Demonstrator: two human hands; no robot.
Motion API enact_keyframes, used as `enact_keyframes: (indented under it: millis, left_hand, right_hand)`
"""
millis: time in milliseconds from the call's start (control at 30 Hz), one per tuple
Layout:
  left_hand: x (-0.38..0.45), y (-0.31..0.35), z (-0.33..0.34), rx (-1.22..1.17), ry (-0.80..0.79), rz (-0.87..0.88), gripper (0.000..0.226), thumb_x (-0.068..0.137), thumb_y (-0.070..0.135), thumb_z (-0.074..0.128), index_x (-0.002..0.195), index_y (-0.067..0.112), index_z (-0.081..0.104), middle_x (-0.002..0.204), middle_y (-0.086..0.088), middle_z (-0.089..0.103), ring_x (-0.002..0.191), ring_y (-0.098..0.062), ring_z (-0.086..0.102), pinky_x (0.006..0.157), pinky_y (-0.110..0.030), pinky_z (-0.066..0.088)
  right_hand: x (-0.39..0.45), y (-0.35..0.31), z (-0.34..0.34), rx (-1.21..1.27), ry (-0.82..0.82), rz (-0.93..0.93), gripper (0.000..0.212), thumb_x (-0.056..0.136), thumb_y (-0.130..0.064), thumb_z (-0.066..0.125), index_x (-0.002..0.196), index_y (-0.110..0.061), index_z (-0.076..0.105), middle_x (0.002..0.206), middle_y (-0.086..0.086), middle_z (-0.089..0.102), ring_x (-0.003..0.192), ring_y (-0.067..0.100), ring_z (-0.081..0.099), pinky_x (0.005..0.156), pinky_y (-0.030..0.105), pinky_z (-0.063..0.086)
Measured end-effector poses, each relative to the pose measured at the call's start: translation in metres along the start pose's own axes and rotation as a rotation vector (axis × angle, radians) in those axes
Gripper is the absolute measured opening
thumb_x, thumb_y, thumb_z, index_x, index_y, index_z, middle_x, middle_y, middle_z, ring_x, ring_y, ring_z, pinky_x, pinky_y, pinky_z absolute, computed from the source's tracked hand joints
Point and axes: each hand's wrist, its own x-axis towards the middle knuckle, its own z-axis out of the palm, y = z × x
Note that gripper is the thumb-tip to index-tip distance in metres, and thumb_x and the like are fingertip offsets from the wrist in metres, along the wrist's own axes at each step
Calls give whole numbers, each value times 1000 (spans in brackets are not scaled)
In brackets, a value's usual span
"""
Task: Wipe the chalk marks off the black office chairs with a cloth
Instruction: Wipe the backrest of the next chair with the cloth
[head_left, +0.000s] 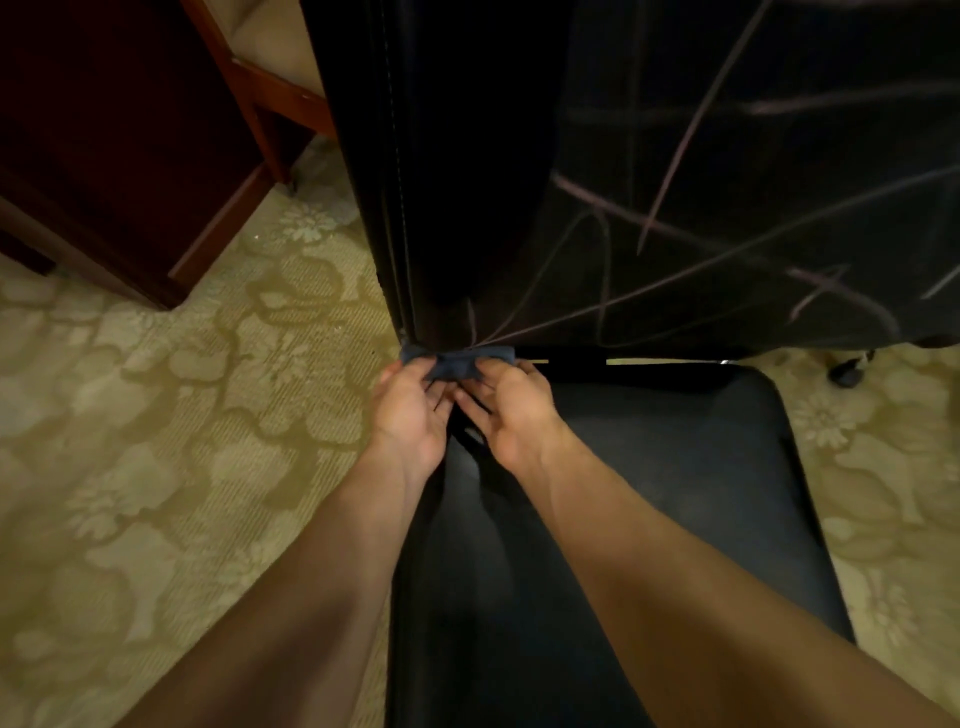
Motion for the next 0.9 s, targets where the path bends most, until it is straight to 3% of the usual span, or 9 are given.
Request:
enact_keyframes:
  millis: [67,167,267,367,467,633,767,900]
  left_hand:
    - [-9,4,5,-26,33,-7,36,98,5,47,132,12,56,111,-11,67,89,-15,68,69,-20,54]
    - [-31,9,14,-83,74,-30,38,99,10,49,137,8,54,112,-8,68,91,-14,69,68,-19,54]
    - [-64,17,28,-82,41,46,23,100,10,52,122,11,60,106,-9,70,99,-18,71,76,-23,55]
    - [-84,29,46,-6,76,205,12,98,6,56,101,16,62,94,-5,73,91,-17,74,77,-25,57]
    - [-75,21,48,143,167,308,14,98,4,56,103,16,61,94,-3,71,87,-15,72,74,-25,58]
    - [-56,7,40,74,213,32,25,96,-11,44,103,6,60,102,-17,67,87,-23,68,61,-22,59]
    - [-59,30,53,81,238,40,26,94,-8,49,111,5,63,95,-8,68,85,-17,68,61,-19,54]
    - [-85,52,67,119,276,88,17,94,-3,56,111,1,59,94,-10,66,86,-16,67,67,-22,53]
  right_hand:
    - [-17,-4,10,6,43,-19,16,98,3,47,101,-11,56,96,12,68,79,17,67,66,24,54]
    - [-41,-15,22,41,98,-61,18,96,5,49,89,-12,52,82,8,60,68,13,60,61,21,51]
    - [-66,-34,25,-1,74,-134,7,95,0,54,97,-7,57,85,9,64,73,14,64,63,20,54]
    - [-75,-42,26,-61,35,-229,14,95,-4,57,108,0,59,97,17,70,89,25,71,78,28,59]
    - [-69,-37,23,-116,44,-212,13,97,-5,55,109,-1,59,103,20,71,97,30,71,84,36,60]
    - [-44,-29,6,-153,141,-11,11,98,1,50,96,-8,55,98,17,67,89,24,67,80,32,58]
    - [-53,-47,20,-125,131,-16,10,97,1,53,95,-7,58,97,15,68,89,23,68,74,26,58]
    - [-79,-70,36,-150,143,-15,4,95,-5,60,97,-3,62,106,22,69,93,28,70,78,30,60]
